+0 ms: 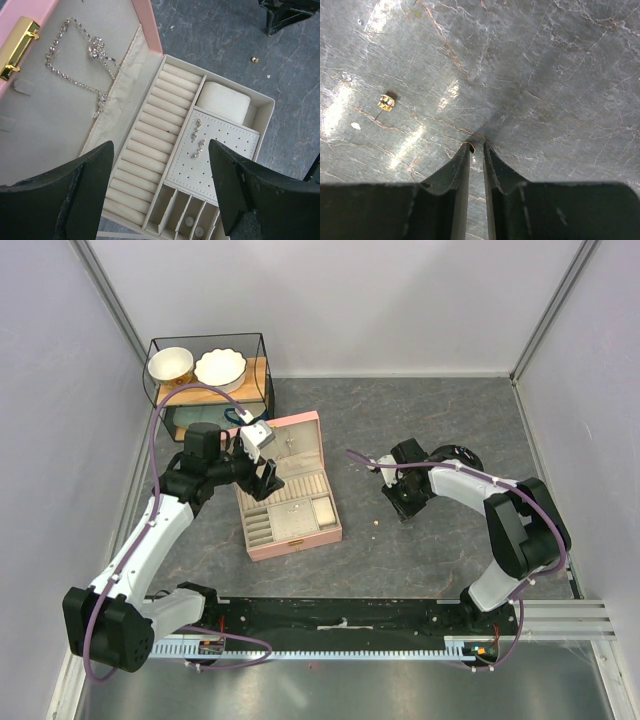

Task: Organize the mixed jewelry

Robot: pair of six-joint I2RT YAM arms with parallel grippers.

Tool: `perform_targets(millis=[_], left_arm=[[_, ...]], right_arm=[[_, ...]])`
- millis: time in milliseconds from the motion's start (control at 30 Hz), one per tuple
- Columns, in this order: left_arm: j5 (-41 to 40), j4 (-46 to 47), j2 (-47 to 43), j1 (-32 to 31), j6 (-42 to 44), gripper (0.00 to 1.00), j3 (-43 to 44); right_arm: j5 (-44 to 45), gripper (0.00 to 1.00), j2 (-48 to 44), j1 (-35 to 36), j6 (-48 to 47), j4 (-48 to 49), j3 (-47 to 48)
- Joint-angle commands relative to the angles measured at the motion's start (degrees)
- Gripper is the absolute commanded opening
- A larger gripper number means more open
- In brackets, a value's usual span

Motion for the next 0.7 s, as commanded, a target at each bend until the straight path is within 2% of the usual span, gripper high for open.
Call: perform_targets(millis=[0,367,667], left_arm=[[-0.23,2.19,-0.99,-0.28,2.08,0.83,-0.37],[0.82,2.19,-1.0,-0.28,1.99,0.83,-0.37],[1.53,2.54,-1.08,-0.2,2.08,0.83,-0.63]], right_arm=[[-0.82,0.22,0.88,-0.1,-0.68,1.47,1.38],[-1.43,0.04,-0.52,-0.1,-0.68,0.6,2.08],[-2.14,0.0,-2.89,-0.1,-1.03,-2.04,4.81]])
